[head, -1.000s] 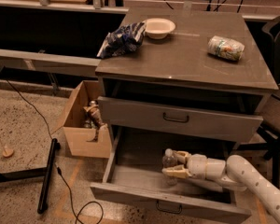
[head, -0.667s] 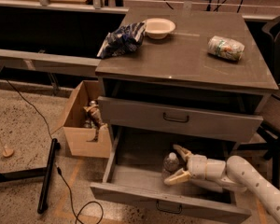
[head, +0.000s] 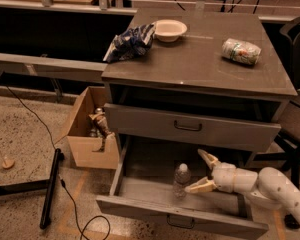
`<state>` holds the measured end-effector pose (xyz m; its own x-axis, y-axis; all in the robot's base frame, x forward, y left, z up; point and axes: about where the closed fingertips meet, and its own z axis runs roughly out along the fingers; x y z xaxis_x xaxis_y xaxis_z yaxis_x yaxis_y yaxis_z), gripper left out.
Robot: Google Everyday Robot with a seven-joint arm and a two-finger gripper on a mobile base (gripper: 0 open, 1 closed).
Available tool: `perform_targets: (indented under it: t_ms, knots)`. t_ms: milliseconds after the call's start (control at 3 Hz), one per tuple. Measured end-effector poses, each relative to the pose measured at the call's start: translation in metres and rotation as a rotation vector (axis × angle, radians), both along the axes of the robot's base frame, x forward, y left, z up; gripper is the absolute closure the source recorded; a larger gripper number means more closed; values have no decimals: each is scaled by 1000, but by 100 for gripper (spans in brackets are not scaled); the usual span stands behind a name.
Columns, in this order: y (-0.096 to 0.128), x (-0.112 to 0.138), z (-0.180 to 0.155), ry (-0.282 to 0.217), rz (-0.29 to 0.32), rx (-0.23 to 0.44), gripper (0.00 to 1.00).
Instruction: Place water bottle into middle drawer
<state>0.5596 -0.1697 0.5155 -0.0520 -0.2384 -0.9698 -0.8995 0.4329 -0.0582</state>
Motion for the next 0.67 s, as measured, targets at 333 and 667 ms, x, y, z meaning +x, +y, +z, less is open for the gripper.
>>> perform_targets:
  t_ms: [333,667]
  knots:
    - [-34,-17,43,-22,-43,-49,36]
    - [-70,-47,88,-7,-100,-115,59]
